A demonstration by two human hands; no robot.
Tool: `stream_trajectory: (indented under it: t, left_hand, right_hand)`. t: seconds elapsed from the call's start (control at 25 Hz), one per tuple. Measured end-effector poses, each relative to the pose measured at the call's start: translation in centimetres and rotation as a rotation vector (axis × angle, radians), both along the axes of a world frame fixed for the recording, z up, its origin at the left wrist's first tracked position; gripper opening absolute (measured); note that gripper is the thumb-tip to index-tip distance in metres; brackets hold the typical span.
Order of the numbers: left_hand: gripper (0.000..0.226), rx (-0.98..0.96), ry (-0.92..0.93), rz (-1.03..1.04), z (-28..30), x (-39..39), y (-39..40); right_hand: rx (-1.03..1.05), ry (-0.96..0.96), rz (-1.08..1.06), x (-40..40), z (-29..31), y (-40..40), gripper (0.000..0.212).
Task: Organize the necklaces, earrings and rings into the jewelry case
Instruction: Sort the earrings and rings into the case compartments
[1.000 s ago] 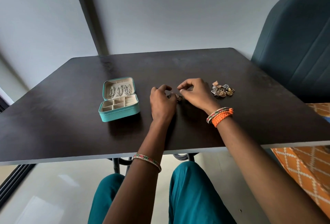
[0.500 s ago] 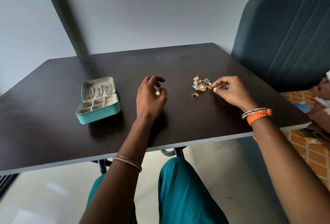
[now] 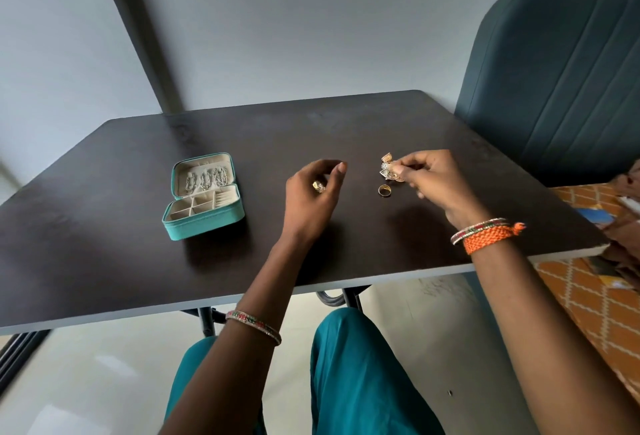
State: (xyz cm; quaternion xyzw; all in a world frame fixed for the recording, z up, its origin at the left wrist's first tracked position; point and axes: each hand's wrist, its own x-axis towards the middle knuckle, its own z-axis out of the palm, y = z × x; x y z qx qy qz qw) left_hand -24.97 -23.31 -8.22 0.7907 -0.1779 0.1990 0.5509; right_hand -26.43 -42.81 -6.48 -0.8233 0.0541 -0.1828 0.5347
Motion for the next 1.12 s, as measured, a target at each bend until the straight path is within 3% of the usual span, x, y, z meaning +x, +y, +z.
stream_trajectory:
  t: [0.08,0.24,0.36,0.4,0.48,0.6,0.68,0.76,0.84,0.96,1.12]
  left_hand:
    - [0.033,-0.099,0.140,-0.106,0.3,-1.1,-0.2]
    - [0.029,-0.406,0.333,-0.169,1.3,-3.3,1.2]
    - [0.024,-0.652,0.533,-0.210,3.3,-5.0,4.3]
    - [0.025,-0.639,0.552,-0.196,4.3,-5.6,5.7]
    - [0.025,-0.447,0.403,-0.061,6.1,-6.5,8.4]
    - [0.020,-0.157,0.025,0.375,7.6,-6.2,12.0]
    - [0.020,0.009,0.020,0.611,6.5,-4.3,14.6]
    - [0.029,0.071,0.205,0.578,3.8,-2.3,17.2]
    - [0.038,-0.040,0.307,0.453,0.9,-1.3,18.9]
    - [0.035,-0.006,0.258,0.364,-1.2,-1.1,19.4]
    - [0.036,-0.038,0.213,0.331,-1.1,-0.9,19.2]
  right_hand:
    - [0.091,0.026,0.160,-1.3,0.9,2.9,0.017]
    - [0.137,0.076,0.343,-2.0,2.2,7.7,0.021]
    - [0.407,0.135,0.493,-1.6,3.2,10.4,0.025]
    - [0.509,0.156,0.529,-1.2,3.3,11.2,0.026]
    - [0.586,0.198,0.568,0.3,3.4,12.8,0.023]
    - [0.506,0.299,0.585,3.2,2.5,16.1,0.017]
    - [0.427,0.348,0.579,4.6,1.8,18.2,0.015]
    - [0.375,0.361,0.583,5.7,1.2,19.4,0.012]
    - [0.342,0.353,0.586,6.6,0.7,19.8,0.011]
    - [0.316,0.303,0.578,7.3,0.2,19.9,0.009]
    - [0.123,0.234,0.577,6.9,0.5,20.4,0.008]
